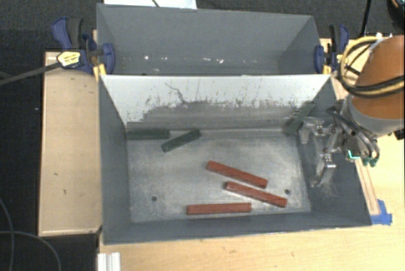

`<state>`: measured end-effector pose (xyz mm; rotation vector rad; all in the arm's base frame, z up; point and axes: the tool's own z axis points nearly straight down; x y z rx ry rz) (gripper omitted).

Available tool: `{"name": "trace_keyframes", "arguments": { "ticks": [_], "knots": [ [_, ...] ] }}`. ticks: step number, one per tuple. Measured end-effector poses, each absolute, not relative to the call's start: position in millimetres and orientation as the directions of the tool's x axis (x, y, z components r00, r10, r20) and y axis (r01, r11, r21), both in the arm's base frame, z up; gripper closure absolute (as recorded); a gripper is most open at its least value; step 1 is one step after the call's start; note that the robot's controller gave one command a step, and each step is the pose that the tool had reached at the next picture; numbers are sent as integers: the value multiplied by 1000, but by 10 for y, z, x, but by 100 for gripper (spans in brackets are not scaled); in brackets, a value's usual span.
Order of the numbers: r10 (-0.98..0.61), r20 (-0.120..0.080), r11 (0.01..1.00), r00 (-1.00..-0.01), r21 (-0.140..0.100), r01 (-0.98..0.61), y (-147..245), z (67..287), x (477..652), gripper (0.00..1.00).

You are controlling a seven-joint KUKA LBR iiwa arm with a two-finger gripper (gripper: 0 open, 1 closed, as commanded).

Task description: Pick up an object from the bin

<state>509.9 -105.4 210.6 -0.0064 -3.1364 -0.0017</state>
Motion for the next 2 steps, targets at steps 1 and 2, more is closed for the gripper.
{"name": "trace_keyframes", "arguments": {
  "ticks": [1,2],
  "knots": [
    [-185,5,983,-983,3,-185,-621,1045,4873,0],
    [-218,-9,976,-976,0,-218,-103,703,4851,0]
  ]
}}
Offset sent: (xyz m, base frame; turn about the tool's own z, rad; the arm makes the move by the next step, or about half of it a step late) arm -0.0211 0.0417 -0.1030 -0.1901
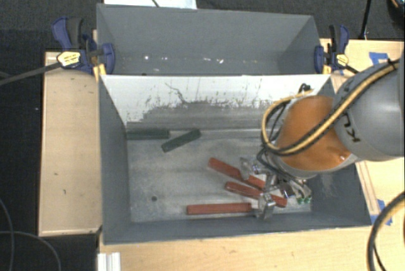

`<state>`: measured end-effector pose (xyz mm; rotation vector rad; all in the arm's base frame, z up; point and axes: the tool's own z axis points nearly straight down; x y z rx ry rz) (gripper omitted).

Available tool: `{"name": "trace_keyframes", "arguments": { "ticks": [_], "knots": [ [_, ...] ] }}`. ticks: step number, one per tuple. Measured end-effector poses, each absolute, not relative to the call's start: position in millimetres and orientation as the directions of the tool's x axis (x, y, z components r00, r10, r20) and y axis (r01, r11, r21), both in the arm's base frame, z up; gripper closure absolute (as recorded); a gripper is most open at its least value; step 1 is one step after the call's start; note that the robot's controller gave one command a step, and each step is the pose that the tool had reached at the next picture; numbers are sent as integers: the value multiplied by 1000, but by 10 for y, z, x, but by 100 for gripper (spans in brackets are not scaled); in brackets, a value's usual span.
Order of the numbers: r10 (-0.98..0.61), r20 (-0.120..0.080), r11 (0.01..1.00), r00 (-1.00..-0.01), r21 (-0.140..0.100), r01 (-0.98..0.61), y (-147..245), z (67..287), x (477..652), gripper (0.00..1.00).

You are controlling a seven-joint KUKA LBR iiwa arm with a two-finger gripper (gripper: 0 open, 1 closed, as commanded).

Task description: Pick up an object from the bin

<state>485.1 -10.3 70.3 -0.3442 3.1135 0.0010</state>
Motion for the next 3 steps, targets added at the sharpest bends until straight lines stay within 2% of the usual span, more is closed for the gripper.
{"name": "trace_keyframes", "arguments": {
  "ticks": [1,2,3],
  "knots": [
    [-219,-9,976,-976,-1,-219,-127,717,4849,100],
    [-221,-10,975,-975,-1,-221,-128,715,4854,0],
    [-227,-5,974,-974,-1,-227,-132,704,4833,100]
  ]
}}
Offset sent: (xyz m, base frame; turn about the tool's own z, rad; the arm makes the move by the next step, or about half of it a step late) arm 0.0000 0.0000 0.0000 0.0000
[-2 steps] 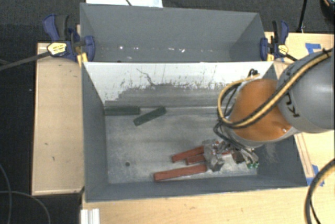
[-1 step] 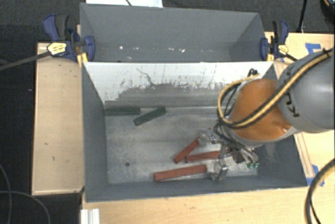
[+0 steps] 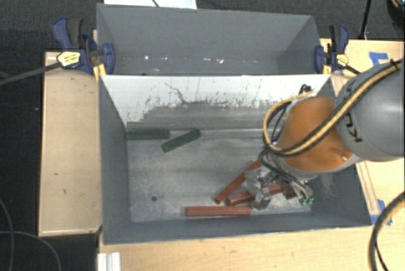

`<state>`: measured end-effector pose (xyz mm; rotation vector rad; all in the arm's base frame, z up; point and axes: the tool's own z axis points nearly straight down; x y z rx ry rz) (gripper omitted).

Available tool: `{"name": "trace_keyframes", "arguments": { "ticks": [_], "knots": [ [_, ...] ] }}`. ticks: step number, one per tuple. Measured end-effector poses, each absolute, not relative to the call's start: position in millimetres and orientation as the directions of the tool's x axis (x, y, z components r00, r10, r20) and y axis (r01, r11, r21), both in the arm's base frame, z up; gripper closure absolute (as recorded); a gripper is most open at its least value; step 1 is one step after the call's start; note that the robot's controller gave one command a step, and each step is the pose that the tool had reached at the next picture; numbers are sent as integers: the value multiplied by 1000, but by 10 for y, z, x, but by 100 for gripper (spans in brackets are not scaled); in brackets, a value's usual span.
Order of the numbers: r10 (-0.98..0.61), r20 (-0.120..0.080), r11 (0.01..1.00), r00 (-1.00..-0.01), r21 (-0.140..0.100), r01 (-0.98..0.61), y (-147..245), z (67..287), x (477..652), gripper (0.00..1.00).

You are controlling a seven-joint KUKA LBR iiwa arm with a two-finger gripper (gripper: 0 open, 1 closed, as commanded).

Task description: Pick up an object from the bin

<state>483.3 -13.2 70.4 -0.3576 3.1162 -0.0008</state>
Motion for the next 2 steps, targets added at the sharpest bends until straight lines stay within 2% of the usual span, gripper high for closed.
{"name": "trace_keyframes", "arguments": {
  "ticks": [1,2],
  "knots": [
    [-283,-5,959,-959,-1,-283,-38,736,5259,100],
    [-305,-11,952,-952,-4,-305,-50,2184,5292,100]
  ]
}}
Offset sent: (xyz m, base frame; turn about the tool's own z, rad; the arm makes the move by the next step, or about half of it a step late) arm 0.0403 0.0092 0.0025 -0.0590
